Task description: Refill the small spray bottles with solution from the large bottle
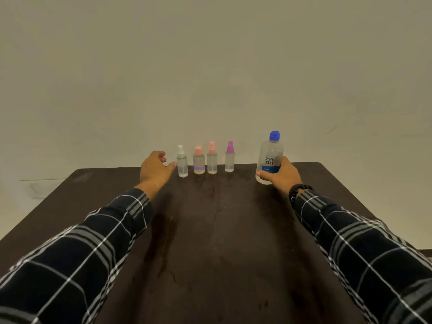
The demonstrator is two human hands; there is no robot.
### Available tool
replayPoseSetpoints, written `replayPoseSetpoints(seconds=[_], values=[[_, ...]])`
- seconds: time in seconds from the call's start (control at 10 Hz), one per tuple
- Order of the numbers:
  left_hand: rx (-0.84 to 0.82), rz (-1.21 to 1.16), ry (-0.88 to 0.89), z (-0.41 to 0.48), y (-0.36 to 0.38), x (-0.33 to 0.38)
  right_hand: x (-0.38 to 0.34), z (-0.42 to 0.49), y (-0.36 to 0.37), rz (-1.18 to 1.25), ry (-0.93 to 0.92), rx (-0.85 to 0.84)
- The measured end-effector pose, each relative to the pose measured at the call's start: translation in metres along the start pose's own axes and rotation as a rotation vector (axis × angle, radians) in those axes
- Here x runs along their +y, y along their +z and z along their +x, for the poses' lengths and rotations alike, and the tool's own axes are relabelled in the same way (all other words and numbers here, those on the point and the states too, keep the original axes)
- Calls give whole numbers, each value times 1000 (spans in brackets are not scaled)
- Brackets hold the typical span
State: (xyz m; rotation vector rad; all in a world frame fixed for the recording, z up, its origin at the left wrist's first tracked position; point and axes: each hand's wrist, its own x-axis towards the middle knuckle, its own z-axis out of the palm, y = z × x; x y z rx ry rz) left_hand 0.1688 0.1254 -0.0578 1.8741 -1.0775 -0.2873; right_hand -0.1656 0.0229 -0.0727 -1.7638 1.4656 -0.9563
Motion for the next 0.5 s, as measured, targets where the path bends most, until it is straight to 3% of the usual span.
replayPoseSetpoints(seconds=[0.5], values=[[-148,-11,-9,24,39,-23,9,54,28,4,59,-10]])
